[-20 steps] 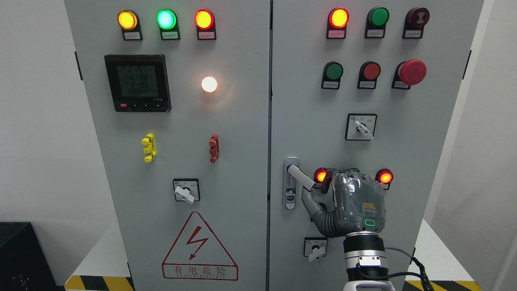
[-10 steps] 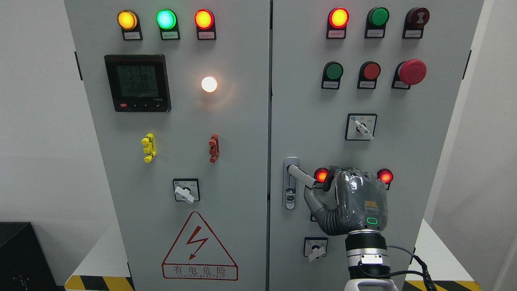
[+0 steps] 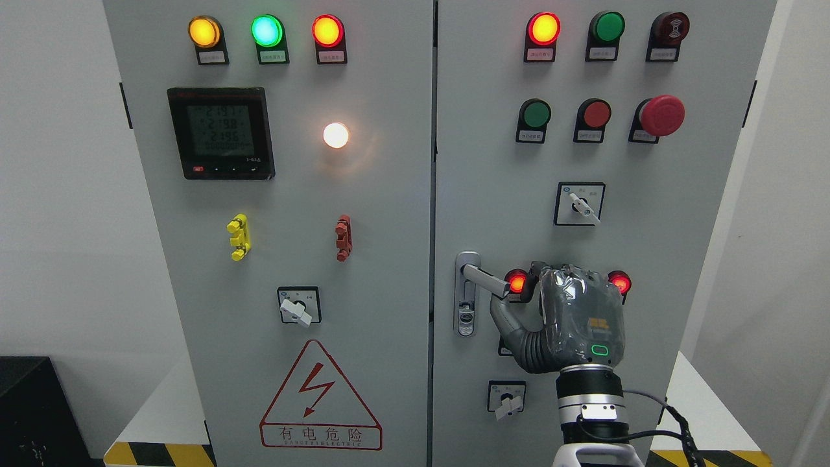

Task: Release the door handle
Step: 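Open the right hand fingers to let go of the handle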

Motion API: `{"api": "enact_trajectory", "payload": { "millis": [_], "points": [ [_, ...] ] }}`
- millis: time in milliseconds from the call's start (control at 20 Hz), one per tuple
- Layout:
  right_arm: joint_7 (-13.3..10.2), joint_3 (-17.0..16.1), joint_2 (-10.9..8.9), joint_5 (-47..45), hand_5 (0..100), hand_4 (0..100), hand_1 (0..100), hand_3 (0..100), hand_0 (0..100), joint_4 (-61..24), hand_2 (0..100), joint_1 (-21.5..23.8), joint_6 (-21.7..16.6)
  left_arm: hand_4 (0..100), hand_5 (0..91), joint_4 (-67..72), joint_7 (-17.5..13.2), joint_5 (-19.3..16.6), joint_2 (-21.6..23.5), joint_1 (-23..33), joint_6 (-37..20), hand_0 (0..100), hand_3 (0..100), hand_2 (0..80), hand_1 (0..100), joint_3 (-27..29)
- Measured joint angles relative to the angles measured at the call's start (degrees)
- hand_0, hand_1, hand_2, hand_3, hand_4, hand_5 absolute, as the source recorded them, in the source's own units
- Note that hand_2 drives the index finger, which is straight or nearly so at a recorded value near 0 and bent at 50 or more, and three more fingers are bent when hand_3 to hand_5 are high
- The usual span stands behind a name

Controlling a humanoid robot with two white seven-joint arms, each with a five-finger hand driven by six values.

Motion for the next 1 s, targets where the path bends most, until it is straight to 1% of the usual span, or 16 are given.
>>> {"api": "enact_trajectory", "payload": {
  "millis": [1002],
  "points": [
    [0.2, -0.1, 0.03, 0.0, 70, 77, 42, 96, 47, -0.3, 70, -0.3, 0.0, 0, 0.0, 0.0, 0.0, 0.0, 0.0, 0.0, 0.3, 0, 10, 4.3, 0, 0.0]
  ]
}}
